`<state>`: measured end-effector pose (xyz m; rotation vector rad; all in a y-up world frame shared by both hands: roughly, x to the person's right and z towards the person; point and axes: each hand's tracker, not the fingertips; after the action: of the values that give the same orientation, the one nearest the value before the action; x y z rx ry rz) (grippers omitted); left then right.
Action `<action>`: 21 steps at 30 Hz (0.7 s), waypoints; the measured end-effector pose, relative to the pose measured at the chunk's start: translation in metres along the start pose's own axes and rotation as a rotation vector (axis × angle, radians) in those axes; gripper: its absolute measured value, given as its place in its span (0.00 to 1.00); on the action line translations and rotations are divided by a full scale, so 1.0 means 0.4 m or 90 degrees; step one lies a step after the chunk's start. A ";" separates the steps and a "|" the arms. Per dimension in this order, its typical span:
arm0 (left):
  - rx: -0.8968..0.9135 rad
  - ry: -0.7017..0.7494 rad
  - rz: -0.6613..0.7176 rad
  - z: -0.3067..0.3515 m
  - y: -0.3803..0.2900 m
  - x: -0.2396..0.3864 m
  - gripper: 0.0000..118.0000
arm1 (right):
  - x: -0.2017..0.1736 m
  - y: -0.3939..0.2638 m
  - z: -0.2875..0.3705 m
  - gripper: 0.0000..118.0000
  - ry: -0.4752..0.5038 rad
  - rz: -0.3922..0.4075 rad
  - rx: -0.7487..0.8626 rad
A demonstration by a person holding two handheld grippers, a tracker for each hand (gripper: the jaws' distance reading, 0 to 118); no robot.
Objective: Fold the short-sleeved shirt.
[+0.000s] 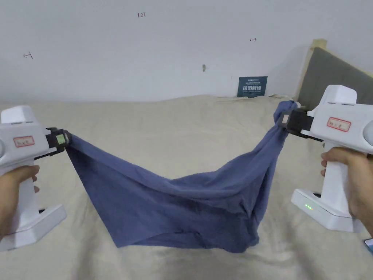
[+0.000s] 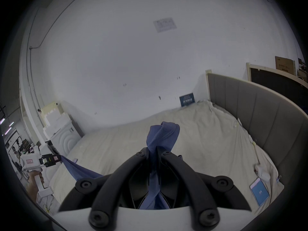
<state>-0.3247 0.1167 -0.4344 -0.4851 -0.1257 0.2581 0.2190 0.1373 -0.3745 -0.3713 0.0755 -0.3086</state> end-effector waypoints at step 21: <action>0.140 0.096 -0.101 -0.110 0.427 -0.014 0.00 | -0.160 0.274 -0.244 0.05 -0.061 0.032 0.148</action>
<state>-0.3590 0.2413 -0.5544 -0.2724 0.0123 0.0783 0.1768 0.2206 -0.5046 -0.1523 -0.0452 -0.2457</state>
